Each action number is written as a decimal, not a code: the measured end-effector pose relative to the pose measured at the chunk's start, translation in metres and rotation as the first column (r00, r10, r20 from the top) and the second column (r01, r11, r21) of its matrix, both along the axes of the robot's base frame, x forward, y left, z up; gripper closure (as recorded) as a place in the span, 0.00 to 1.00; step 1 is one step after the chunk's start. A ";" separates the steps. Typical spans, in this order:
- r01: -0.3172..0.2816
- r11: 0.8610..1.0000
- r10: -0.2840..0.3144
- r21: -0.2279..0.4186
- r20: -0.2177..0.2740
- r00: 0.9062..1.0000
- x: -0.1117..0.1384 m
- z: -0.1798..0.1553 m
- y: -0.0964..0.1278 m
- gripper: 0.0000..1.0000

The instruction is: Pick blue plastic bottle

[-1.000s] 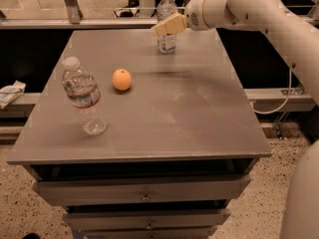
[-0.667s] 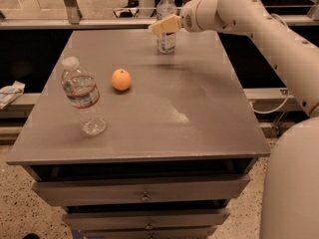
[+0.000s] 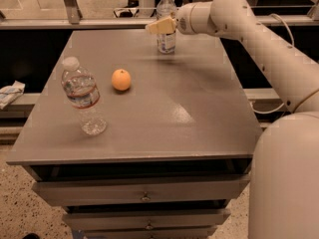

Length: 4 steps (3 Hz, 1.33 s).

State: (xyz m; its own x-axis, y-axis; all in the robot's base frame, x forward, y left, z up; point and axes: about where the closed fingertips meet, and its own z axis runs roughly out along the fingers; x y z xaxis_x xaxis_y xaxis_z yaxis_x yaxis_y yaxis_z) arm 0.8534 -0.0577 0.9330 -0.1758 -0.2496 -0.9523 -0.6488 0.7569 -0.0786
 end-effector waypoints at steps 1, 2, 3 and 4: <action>-0.014 0.999 0.014 0.028 0.000 1.000 -0.006 0.000 0.005 0.39; -0.030 0.997 0.029 0.072 0.018 0.999 -0.031 0.011 0.006 0.71; -0.079 0.991 0.072 0.112 0.065 0.995 -0.052 0.032 0.019 0.94; -0.160 0.968 0.135 0.194 0.137 0.981 -0.075 0.065 0.017 1.00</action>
Offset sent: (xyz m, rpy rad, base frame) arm -0.0462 0.0037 0.0106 0.0917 -0.0151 0.0293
